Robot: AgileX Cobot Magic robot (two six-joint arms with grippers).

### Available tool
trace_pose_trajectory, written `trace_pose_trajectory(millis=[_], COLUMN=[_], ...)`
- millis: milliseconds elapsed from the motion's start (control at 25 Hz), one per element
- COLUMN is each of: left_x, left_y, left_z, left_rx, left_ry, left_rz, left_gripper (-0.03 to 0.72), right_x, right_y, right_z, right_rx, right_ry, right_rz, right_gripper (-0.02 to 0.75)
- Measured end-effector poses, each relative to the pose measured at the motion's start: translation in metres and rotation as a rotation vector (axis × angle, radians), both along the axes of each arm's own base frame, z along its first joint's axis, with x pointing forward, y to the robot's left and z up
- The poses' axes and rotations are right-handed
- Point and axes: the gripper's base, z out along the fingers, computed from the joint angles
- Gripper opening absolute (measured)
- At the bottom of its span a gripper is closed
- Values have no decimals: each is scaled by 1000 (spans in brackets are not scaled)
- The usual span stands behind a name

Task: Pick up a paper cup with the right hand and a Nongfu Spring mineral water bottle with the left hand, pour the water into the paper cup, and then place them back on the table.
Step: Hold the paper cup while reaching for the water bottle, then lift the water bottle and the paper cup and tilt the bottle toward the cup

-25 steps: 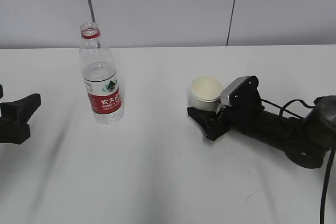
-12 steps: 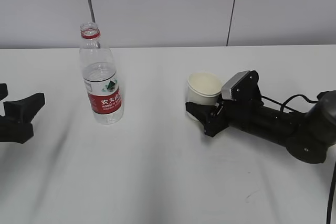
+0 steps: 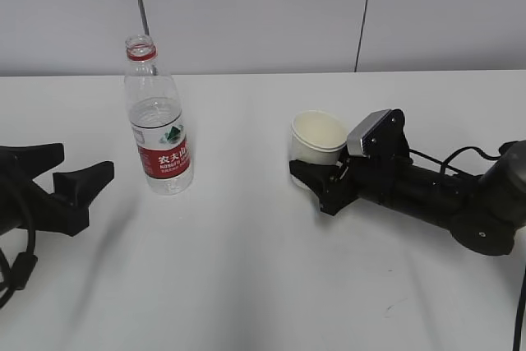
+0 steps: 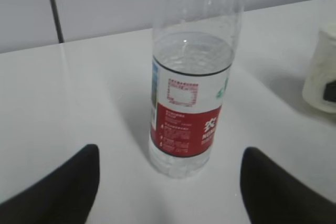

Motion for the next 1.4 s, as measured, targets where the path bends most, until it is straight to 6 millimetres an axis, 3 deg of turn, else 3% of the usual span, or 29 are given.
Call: trace_pose_trajectory(millis=[200,320,760,1000,1400], left_x=[16,29,71,80,93], left_y=[-5,-9,-21,-26,-39], left_z=[-13,-20,-34,-46,-43], left_rx=[-42,-40,-41,-37,-42], left_ry=[-8,-8,-53,-33,-76], left_rz=[-25,-51,-135,-163,-203], left_gripper=[610,630,634,624,614], right_x=[0,0,0,-4,-7], right_y=[0,0,0,4,8], right_z=[0,0,0,-1,11], right_rx=[0,0,0,-19,-39], right_ry=[0,0,0,-3,-40], right_rz=[0,0,0,62,137], right_gripper=[496,495,495,495,495])
